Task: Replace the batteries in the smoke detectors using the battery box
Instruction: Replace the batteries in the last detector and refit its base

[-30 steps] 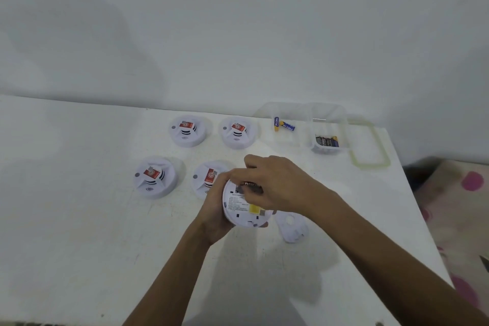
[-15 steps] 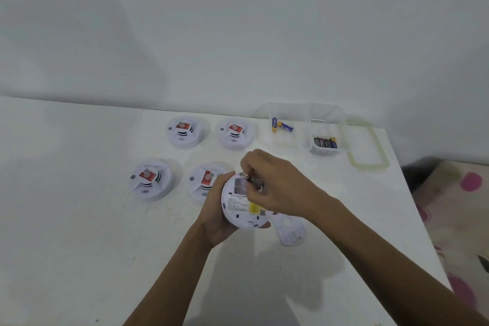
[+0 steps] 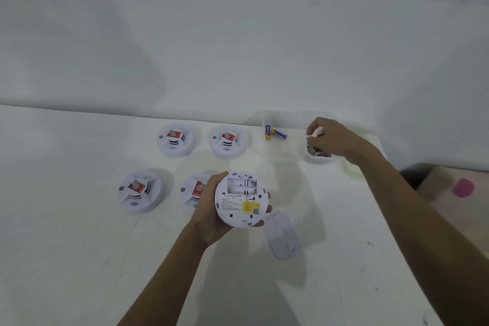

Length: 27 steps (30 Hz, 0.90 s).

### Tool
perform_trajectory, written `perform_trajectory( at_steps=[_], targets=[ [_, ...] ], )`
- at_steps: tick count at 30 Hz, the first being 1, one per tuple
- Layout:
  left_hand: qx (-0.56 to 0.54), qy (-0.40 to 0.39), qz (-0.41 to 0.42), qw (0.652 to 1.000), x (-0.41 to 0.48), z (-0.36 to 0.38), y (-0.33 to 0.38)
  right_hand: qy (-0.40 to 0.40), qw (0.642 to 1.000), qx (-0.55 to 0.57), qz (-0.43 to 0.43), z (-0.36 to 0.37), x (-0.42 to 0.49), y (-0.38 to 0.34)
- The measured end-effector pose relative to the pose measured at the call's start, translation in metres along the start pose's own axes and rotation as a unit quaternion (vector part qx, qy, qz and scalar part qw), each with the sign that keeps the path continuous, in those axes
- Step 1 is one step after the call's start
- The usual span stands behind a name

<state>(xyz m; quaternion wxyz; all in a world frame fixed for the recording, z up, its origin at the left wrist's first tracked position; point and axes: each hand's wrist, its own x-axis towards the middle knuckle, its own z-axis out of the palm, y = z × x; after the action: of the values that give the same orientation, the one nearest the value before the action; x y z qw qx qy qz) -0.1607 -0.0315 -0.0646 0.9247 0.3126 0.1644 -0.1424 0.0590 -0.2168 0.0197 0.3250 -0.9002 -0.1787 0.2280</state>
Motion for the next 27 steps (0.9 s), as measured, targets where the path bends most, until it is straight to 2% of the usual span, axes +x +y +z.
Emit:
perform_trajectory(
  at_steps=[6,13,19,23,27],
  targets=[
    [-0.004,0.01,0.005,1.0,0.003,-0.007,0.001,0.028,0.995,-0.016,0.096,-0.002,0.04,0.038],
    [0.036,-0.014,0.024,0.999,0.004,-0.014,0.001,0.041,0.993,-0.065,0.086,0.012,0.051,0.044],
    [0.015,-0.019,0.016,1.0,0.01,-0.018,0.003,0.113,0.978,-0.157,0.075,0.008,0.056,0.037],
    [0.001,-0.031,0.011,0.999,0.015,-0.02,0.005,0.136,0.976,-0.172,0.009,0.007,0.064,0.021],
    [0.0,-0.036,0.02,0.999,0.017,-0.021,0.01,0.114,0.977,-0.164,-0.07,0.023,0.077,0.005]
  ],
)
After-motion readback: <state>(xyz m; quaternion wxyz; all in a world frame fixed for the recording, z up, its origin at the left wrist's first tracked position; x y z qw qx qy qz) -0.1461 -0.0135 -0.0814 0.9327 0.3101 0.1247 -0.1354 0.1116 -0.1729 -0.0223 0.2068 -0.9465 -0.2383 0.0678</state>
